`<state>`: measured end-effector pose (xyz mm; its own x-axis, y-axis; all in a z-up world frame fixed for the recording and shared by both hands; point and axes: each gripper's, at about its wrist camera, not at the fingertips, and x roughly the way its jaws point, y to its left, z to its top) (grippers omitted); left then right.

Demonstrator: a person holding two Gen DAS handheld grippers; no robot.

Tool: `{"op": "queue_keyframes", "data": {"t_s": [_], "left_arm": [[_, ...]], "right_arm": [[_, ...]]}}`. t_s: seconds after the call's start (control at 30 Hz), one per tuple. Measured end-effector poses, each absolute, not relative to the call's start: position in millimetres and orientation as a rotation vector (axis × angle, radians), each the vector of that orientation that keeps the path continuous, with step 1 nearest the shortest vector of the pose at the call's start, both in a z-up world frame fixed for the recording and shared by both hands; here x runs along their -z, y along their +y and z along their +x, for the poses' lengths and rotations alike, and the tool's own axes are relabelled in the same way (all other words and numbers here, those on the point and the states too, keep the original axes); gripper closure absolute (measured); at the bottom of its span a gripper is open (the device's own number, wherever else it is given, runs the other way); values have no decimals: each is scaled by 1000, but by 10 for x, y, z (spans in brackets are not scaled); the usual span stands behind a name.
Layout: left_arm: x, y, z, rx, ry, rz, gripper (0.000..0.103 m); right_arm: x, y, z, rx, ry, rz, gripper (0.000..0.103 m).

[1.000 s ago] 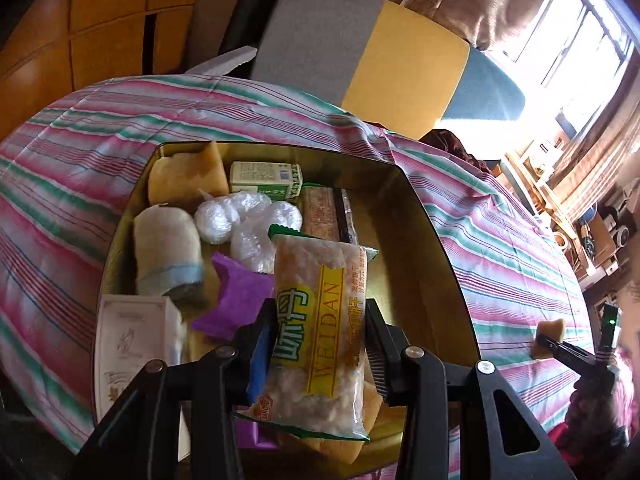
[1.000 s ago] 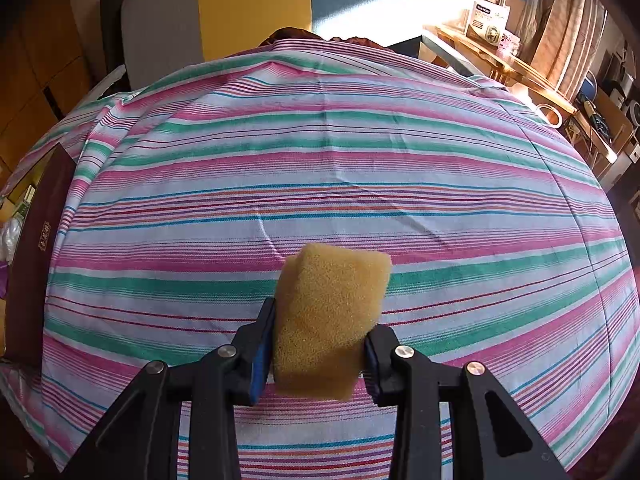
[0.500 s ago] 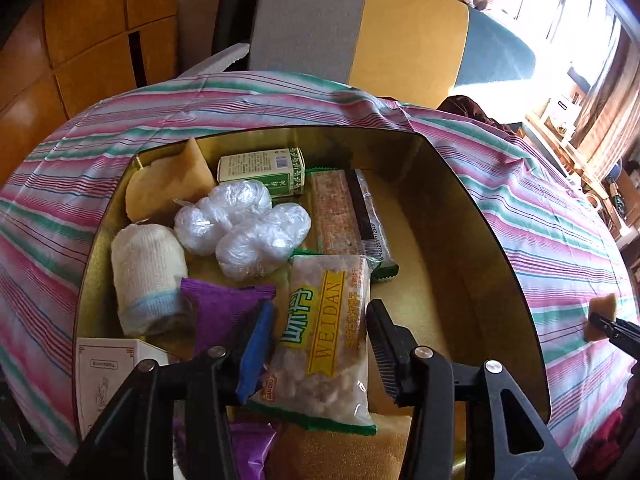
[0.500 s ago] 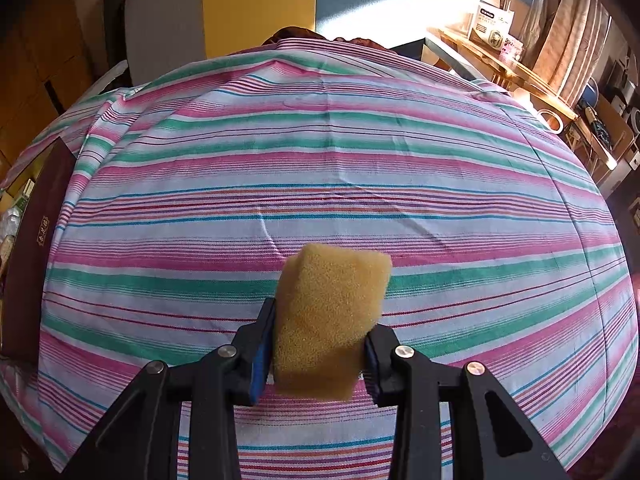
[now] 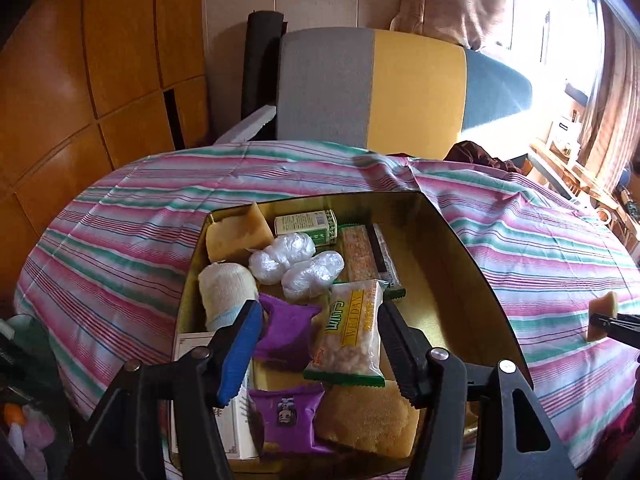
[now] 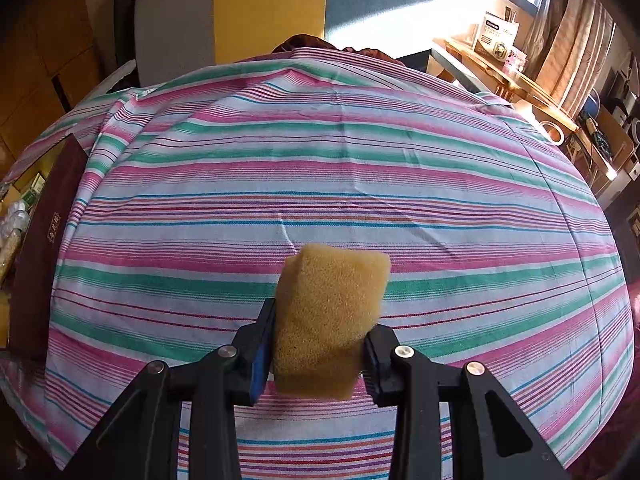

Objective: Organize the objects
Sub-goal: 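Carry the WEIDAN packet into the tray with the left tool while the right tool holds the sponge, then carry the yellow sponge into the gold tray and open the right tool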

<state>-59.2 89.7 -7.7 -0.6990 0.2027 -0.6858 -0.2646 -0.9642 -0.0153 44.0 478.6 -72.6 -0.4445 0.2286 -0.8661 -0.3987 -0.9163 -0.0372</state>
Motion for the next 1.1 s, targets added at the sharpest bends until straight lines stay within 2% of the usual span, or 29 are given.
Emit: {"op": "queue_keyframes", "data": {"t_s": [0.43,0.63,0.93,1.1], "left_arm": [[2,637,-381,-2694,71,-1054,38],[-31,457,-336,-2715,24,-1038,35],[-20,19,-297,-2783,-62,-1054,31],[56,-95,-304,-2795,-84,-1078,27]], "right_arm": [[232,3554,12,-2738,313,-1383,66],[107,2772,-273,-2899,203,-1461,66],[394,2110,-739,-2868,24,-1665,63],[706,2051,-947,-2780,54,-1784,60]]}}
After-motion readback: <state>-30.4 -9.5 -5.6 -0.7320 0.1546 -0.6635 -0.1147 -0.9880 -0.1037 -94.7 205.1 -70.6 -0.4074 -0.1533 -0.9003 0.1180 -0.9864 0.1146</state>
